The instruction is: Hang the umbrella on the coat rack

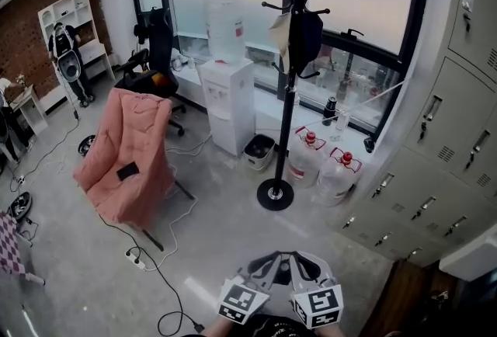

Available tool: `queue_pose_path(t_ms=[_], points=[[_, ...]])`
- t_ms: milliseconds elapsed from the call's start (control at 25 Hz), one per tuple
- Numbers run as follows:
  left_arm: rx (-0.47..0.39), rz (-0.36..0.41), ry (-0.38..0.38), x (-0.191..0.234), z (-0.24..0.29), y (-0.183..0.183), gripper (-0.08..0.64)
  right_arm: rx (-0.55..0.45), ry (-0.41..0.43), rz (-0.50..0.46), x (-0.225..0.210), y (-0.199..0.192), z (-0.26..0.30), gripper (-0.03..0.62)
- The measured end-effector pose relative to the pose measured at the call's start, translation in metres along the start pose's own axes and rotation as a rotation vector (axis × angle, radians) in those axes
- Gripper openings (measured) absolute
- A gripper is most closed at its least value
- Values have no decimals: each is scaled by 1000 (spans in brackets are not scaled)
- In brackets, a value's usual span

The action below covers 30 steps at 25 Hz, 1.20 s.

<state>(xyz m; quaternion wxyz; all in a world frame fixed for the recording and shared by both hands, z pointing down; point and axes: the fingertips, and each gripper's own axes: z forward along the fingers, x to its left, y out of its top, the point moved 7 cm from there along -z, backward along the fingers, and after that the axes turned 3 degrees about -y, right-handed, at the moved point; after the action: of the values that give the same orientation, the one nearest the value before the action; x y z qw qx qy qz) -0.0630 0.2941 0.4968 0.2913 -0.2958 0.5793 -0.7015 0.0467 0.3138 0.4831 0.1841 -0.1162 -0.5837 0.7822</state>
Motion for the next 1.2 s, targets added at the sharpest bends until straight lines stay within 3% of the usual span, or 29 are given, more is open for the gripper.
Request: queue_pose_path(t_ms=[320, 600, 1200], points=[[8, -20, -43, 47, 14, 7, 9, 16, -40, 12, 3, 16, 43, 5], [6, 21, -82, 75, 27, 14, 9, -5, -83, 10, -2, 27, 69, 5], [32, 5, -76, 95, 54, 14, 9, 3, -58, 25, -22, 30, 101, 5]])
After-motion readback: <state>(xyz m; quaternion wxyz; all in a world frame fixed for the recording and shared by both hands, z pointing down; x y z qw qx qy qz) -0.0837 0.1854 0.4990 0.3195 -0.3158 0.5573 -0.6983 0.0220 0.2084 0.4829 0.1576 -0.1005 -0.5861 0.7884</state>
